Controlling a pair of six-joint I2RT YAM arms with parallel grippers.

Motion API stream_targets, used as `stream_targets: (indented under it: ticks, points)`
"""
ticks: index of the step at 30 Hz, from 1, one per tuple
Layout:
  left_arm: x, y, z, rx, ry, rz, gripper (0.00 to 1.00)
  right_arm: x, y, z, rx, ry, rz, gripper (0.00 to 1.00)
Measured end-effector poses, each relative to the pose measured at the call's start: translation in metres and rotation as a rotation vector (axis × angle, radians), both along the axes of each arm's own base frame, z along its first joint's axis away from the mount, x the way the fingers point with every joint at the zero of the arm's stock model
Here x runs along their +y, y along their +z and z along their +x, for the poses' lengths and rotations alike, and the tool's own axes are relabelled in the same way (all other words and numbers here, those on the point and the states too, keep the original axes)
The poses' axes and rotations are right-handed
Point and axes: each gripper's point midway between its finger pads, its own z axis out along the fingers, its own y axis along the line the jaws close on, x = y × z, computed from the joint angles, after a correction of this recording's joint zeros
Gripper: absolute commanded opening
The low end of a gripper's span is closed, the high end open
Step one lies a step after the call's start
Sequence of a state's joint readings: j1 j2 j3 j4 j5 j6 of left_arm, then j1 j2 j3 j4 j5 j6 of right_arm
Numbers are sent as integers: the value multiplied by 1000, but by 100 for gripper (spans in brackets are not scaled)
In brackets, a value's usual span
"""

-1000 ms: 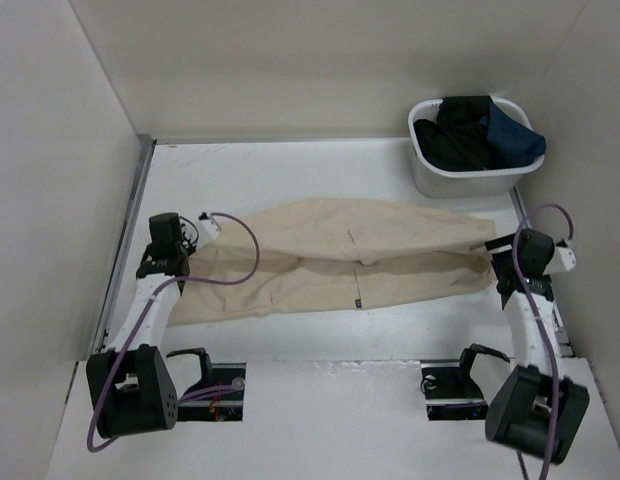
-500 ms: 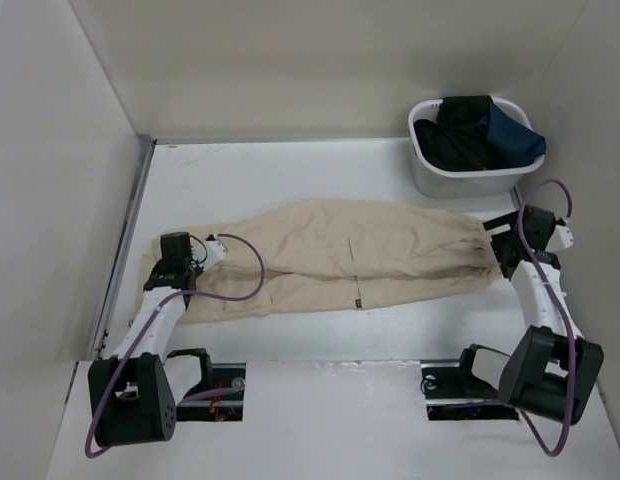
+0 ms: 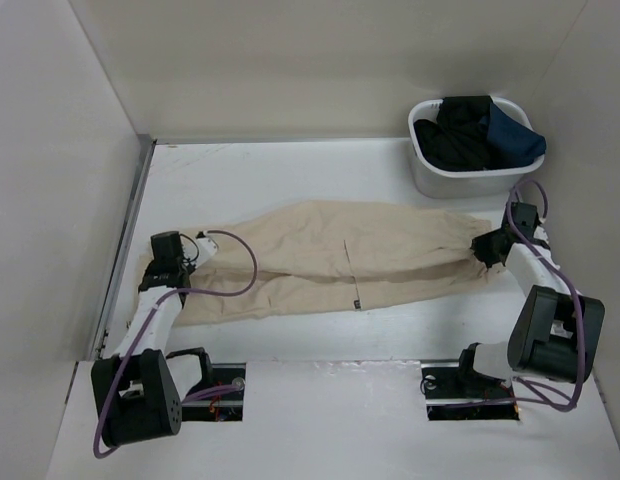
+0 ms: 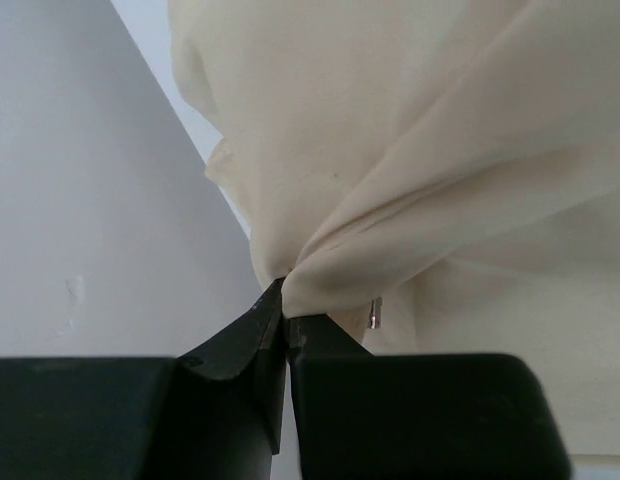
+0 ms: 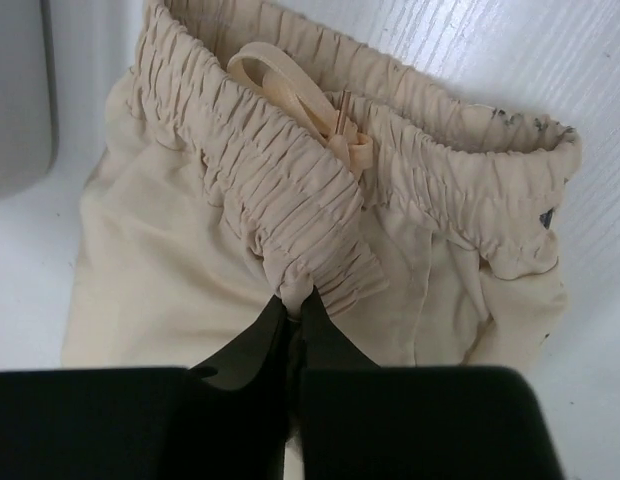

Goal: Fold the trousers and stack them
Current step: Fold the trousers

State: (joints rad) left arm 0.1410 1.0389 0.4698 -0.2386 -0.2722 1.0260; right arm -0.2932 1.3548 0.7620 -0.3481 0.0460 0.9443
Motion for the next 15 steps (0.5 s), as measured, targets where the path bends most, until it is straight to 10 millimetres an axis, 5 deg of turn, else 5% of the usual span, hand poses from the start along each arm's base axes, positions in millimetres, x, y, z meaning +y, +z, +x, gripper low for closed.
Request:
stream_targets:
  ticks: [4, 7, 8, 10, 15]
  points:
    - [14, 15, 13, -40, 23, 14, 2, -1, 10, 4, 1, 29, -18, 0]
    - [27, 39, 38, -104, 23, 39, 2, 1, 43, 30, -47, 122, -76, 0]
    - [33, 51, 49, -135, 22, 51, 2, 13, 91, 70, -161, 250, -159, 0]
    - [47, 86, 75, -229, 26, 90, 2, 20, 110, 81, -201, 308, -203, 0]
    - [62, 163, 102, -426, 23, 178, 2, 34, 159, 102, -323, 448, -354, 0]
